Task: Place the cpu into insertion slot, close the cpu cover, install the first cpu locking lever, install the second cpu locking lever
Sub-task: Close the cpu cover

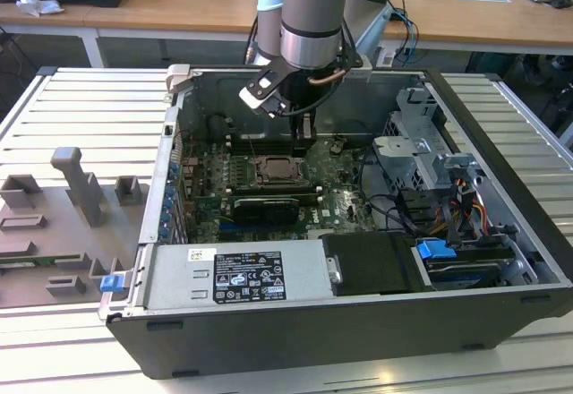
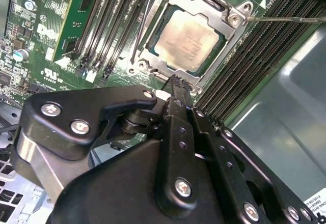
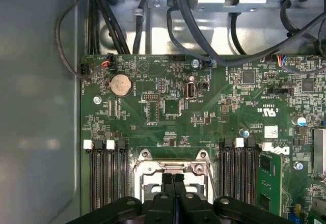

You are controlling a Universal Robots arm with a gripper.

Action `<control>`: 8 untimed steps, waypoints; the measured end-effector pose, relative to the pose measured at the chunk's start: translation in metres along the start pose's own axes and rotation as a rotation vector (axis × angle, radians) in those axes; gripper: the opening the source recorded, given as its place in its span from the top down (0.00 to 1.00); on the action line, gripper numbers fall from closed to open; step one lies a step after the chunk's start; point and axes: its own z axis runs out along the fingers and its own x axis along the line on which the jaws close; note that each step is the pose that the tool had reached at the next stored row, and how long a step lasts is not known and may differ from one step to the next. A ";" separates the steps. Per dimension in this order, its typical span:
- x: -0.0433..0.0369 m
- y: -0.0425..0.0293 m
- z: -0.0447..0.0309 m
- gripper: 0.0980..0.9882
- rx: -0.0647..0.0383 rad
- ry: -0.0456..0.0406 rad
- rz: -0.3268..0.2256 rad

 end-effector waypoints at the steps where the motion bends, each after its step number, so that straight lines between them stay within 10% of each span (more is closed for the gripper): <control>1: 0.0000 -0.0007 0.0003 0.99 0.000 -0.0002 0.000; 8: -0.0001 -0.0117 0.0032 0.99 0.000 0.0004 -0.008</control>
